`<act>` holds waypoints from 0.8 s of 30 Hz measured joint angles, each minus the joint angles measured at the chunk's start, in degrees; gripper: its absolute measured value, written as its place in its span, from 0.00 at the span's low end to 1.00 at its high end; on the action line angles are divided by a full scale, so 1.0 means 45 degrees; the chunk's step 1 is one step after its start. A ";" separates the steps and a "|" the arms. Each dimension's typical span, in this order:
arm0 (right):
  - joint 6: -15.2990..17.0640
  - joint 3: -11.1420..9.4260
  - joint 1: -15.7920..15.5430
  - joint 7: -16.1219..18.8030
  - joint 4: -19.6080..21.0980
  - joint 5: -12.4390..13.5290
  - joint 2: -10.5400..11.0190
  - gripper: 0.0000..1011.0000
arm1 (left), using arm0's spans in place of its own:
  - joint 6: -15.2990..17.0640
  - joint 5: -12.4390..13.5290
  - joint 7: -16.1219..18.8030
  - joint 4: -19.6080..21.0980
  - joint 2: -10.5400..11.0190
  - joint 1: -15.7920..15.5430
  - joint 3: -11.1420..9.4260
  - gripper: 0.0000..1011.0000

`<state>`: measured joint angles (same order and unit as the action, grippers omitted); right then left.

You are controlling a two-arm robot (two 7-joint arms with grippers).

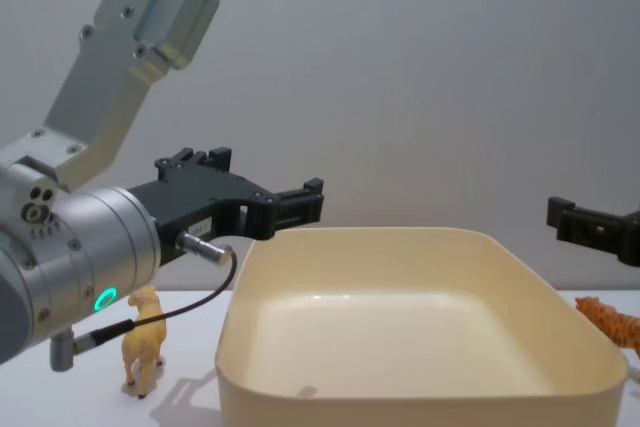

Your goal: Pick up the toy alternately with two hands and place it into the central storage box.

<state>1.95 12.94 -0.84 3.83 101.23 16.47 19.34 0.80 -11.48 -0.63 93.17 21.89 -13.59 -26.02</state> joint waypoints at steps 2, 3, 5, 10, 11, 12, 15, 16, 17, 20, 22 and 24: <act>0.0000 0.0000 0.0000 0.0000 0.0000 0.0000 0.0000 0.99 | 0.0000 0.0000 0.0000 0.0000 0.0000 0.0000 0.0000 0.99; 0.0000 0.0000 0.0000 0.0000 0.0000 0.0000 0.0000 0.99 | 0.0000 0.0000 0.0000 0.0000 0.0000 0.0000 -0.0001 0.99; 0.0000 0.0000 -0.0001 0.0000 0.0000 0.0000 0.0000 0.99 | 0.0000 0.0000 -0.0001 0.0000 0.0000 0.0000 0.0000 0.99; 0.0000 0.0000 0.0000 0.0000 0.0000 0.0000 -0.0001 0.99 | 0.0000 0.0000 0.0000 -0.0001 0.0000 0.0000 -0.0001 0.99; 0.0000 0.0000 -0.0001 0.0000 0.0001 0.0000 -0.0001 0.99 | 0.0000 0.0000 0.0000 0.0000 0.0000 0.0000 0.0000 0.99; 0.0000 0.0000 0.0000 0.0000 0.0000 0.0000 0.0000 0.99 | 0.0000 0.0000 -0.0001 0.0000 0.0000 0.0000 0.0000 0.99; 0.0000 0.0000 0.0000 0.0000 0.0000 0.0000 0.0000 0.99 | 0.0000 0.0000 0.0000 0.0000 0.0000 0.0000 -0.0001 0.99; 0.0000 0.0000 0.0000 0.0000 0.0000 0.0000 0.0000 0.99 | 0.0000 0.0000 0.0000 0.0000 0.0000 0.0000 0.0000 0.99; 0.0000 0.0001 0.0000 0.0000 0.0000 0.0000 0.0000 0.99 | 0.0000 0.0000 -0.0001 0.0000 0.0000 0.0000 -0.0001 0.99; 0.0000 0.0000 0.0000 0.0000 0.0000 0.0000 -0.0001 0.99 | 0.0000 0.0000 0.0000 0.0000 0.0000 0.0000 -0.0001 0.99; 0.0000 0.0000 -0.0001 0.0000 0.0000 0.0000 0.0000 0.99 | 0.0000 0.0000 0.0000 0.0000 0.0000 0.0000 0.0000 0.99; 0.0000 0.0000 0.0000 0.0000 0.0000 0.0000 0.0000 0.99 | 0.0000 0.0000 -0.0001 0.0000 0.0000 0.0000 -0.0001 0.99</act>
<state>1.95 12.94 -0.84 3.83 101.23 16.47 19.34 0.79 -11.48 -0.63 93.17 21.89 -13.59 -26.03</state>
